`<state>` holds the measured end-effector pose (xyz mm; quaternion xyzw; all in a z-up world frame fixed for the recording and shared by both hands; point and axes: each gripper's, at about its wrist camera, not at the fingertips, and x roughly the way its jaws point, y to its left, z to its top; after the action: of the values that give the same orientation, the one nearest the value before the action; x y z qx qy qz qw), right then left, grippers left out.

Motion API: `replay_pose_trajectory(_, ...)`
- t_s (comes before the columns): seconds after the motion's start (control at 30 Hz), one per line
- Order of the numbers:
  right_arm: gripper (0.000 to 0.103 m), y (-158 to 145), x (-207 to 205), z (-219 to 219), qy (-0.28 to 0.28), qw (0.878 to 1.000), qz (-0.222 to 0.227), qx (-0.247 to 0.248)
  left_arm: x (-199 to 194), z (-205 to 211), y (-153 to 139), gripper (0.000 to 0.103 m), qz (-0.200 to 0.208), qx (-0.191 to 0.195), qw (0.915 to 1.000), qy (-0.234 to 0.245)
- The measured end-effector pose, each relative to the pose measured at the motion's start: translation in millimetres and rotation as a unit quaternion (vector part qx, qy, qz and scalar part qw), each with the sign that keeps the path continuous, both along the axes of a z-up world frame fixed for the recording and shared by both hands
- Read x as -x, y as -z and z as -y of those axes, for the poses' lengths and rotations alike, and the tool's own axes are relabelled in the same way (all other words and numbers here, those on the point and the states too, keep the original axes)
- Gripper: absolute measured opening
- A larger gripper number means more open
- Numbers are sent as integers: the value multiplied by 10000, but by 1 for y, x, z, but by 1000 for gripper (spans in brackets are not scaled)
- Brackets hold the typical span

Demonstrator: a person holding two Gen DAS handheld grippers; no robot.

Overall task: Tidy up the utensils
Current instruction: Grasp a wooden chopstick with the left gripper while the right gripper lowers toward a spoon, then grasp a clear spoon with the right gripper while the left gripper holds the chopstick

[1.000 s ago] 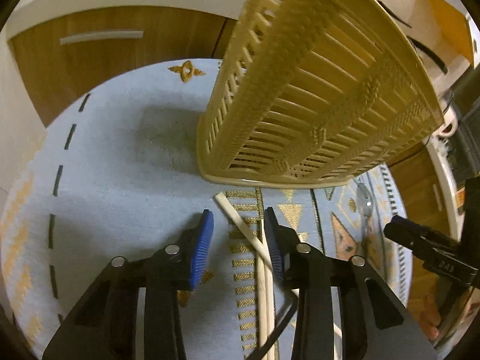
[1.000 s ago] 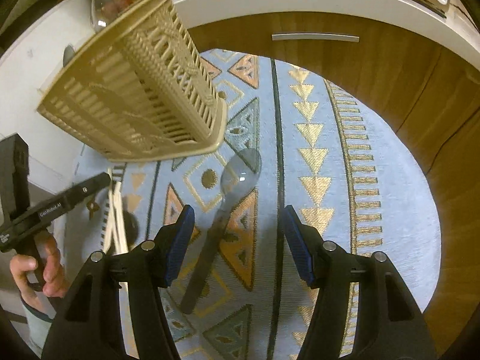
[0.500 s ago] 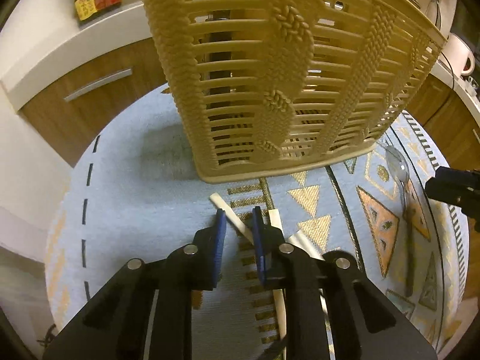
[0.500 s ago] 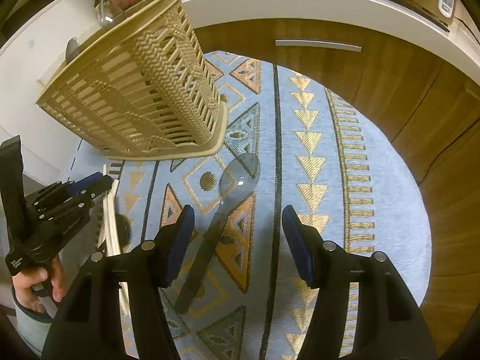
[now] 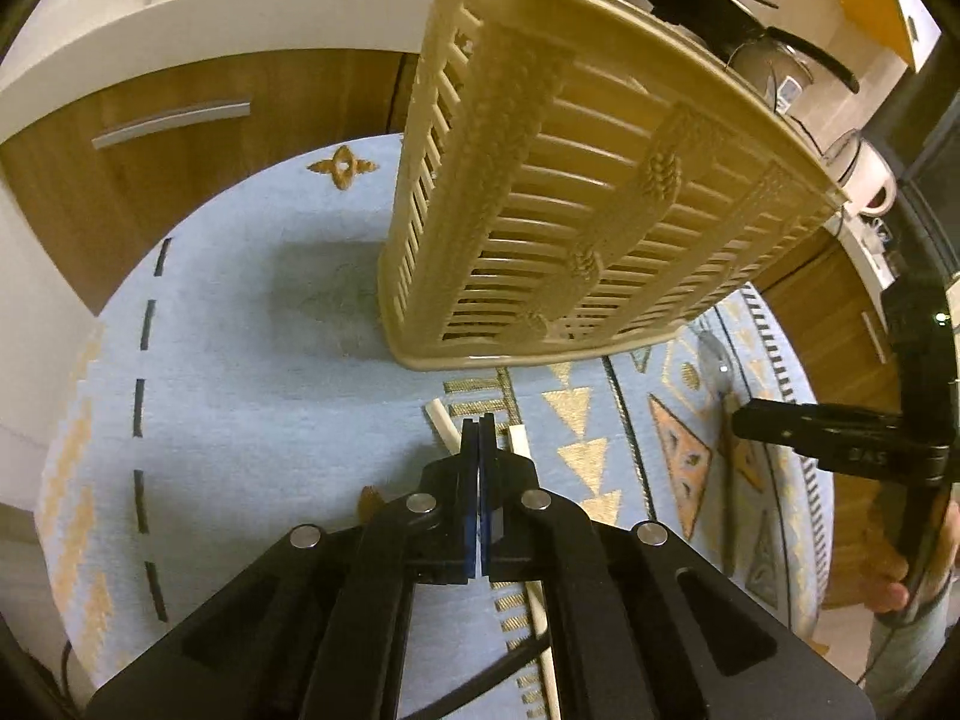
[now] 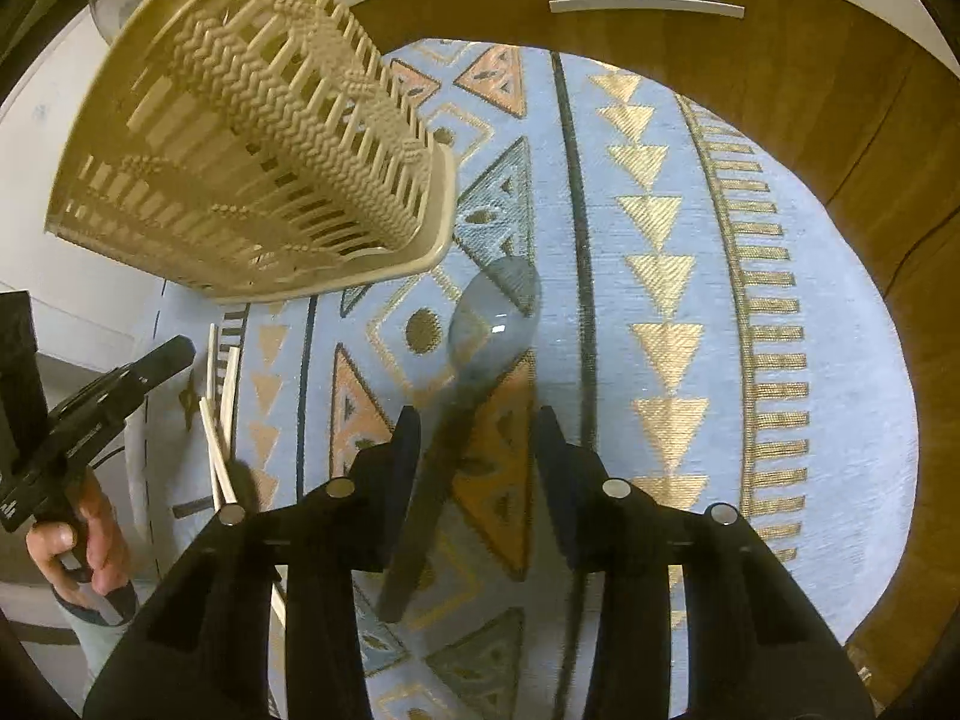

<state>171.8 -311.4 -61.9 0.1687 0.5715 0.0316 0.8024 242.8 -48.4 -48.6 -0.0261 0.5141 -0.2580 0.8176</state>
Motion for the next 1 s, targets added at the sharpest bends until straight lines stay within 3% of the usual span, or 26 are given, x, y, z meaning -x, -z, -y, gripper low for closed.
replay_pose_trajectory(0.17, 36, -2, -11, -16, 48, 9997, -105, 236, 3, -12, 3, 0, -243, 242, 9994, -24)
replay_pose_trajectory(0.27, 36, -4, -16, -35, -17, 9976, -170, 674, 7, -13, 8, 14, -290, 205, 9994, 35)
replay_pose_trajectory(0.33, 36, -4, -18, -47, -112, 9950, -180, 974, 11, -8, 12, 17, -301, 199, 9993, 73)
replay_pose_trajectory(0.43, 25, -5, -18, -62, -302, 9875, -114, 1541, 11, -3, 19, 17, -274, 106, 9996, -46)
replay_pose_trajectory(0.5, 13, -6, -15, -72, -486, 9868, -101, 1539, 10, 1, 21, 17, -137, -38, 9998, -101)
replay_pose_trajectory(0.77, 10, -9, 5, -86, -891, 9813, -97, 1704, 19, 35, 17, 10, 78, -1003, 9948, 181)
replay_pose_trajectory(0.83, 10, -10, 8, -89, -985, 9800, -56, 1729, 21, 41, 17, 8, 77, -971, 9951, 167)
replay_pose_trajectory(0.9, 10, -10, 10, -88, -1052, 9804, -13, 1667, 22, 38, 15, 2, 43, -701, 9973, 190)
replay_pose_trajectory(1.0, 10, -4, 29, -79, -1148, 9819, 76, 1502, 30, 30, 8, 2, 201, -484, 9983, 262)
